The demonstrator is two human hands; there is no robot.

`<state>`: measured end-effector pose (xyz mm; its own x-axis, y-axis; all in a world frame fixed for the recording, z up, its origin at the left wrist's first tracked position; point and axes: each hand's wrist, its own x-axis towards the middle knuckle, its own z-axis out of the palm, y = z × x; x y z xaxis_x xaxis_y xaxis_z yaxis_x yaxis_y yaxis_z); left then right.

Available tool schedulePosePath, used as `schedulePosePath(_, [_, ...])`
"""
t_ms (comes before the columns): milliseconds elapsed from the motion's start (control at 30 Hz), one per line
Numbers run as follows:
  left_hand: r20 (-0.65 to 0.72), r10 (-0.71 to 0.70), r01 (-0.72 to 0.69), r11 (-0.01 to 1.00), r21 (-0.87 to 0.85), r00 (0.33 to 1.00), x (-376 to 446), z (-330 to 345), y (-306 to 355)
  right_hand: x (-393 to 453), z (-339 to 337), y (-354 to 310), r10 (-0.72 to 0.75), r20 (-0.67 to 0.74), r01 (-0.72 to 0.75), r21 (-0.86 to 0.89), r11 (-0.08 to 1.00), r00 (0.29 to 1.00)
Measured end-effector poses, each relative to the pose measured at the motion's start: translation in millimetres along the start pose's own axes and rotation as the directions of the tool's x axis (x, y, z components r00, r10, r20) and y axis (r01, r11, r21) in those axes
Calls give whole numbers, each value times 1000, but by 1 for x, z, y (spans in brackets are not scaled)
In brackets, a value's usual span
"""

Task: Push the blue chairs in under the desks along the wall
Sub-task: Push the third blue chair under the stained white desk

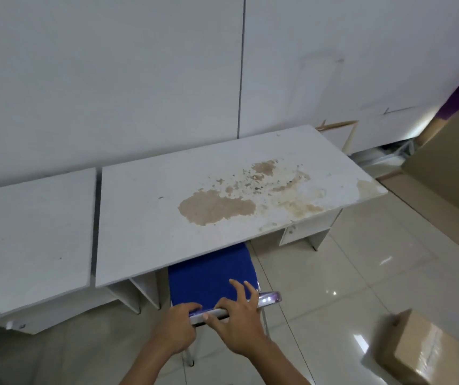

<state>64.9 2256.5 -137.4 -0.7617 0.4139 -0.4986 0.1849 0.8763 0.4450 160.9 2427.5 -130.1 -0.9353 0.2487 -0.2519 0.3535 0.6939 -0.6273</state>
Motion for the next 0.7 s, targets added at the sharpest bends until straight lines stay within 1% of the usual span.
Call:
schedulePosePath(133, [-26,-9,10,999,32,1000,30,-19,10,40,-14,-1,-35,8,35,-16,999,999])
schedulePosePath(333, [-28,-39,39,999,2,999,68,-47,15,98,-25,-5,-82,52,85,-52,995,995])
schedulePosePath(433, [-54,-47,47,999,8,997,85,-58,18,125,-29,-5,-107,68,112,-71,991,992])
schedulePosePath(500, [-74,-65,70,995,66,995,96,-66,22,141,-33,-6,-121,84,128,-84,988,989])
schedulePosePath(567, [-59,-99,106,984,141,993,105,-71,27,153,-35,-6,-111,89,118,-83,990,990])
schedulePosePath(700, [-1,-127,125,979,162,992,114,-74,33,161,-33,1,-120,57,126,-117,985,991])
